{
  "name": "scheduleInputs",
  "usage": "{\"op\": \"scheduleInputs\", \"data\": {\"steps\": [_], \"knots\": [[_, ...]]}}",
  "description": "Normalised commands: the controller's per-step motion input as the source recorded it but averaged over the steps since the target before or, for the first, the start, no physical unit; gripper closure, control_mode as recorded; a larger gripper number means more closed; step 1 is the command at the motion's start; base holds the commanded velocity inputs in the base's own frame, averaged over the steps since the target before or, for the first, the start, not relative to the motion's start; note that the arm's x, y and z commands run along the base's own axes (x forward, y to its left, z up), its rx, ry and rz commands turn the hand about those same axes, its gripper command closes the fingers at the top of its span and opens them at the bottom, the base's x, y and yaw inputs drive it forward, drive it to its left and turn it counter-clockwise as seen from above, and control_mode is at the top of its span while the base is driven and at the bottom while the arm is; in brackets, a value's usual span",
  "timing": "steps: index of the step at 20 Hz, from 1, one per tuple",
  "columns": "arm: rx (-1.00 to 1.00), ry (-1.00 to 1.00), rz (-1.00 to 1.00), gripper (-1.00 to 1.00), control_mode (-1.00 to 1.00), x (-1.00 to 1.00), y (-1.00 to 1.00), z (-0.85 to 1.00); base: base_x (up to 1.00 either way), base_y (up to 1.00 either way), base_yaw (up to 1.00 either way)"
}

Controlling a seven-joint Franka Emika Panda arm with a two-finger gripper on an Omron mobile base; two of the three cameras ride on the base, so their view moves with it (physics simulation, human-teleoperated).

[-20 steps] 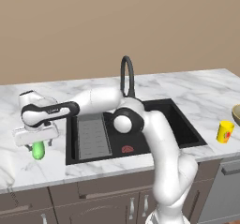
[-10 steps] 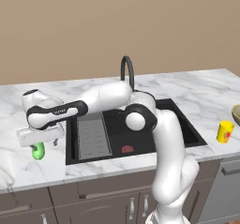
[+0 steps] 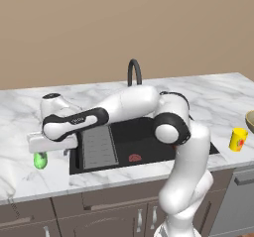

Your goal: Remove the corn and apple from the sink. Then move the bowl and cup from the counter to the sink for washing.

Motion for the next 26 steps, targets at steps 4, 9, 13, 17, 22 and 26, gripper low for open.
{"op": "scheduleInputs", "data": {"steps": [4, 9, 13, 17, 22, 26], "knots": [[0.21, 0.00, -0.01, -1.00, -1.00, -0.21, -0.37, 0.20, 0.00, 0.00, 0.00], [0.10, -0.03, 0.00, -1.00, -1.00, -0.20, -0.35, 0.23, 0.00, 0.00, 0.00], [0.00, -0.07, 0.00, -1.00, -1.00, -0.21, -0.31, 0.27, 0.00, 0.00, 0.00], [0.00, 0.00, 0.00, -1.00, -1.00, -0.17, -0.25, 0.32, 0.00, 0.00, 0.00], [0.00, 0.00, 0.00, -1.00, -1.00, -0.17, -0.31, 0.29, 0.00, 0.00, 0.00], [0.00, 0.00, 0.00, -1.00, -1.00, -0.15, -0.37, 0.25, 0.00, 0.00, 0.00]]}}
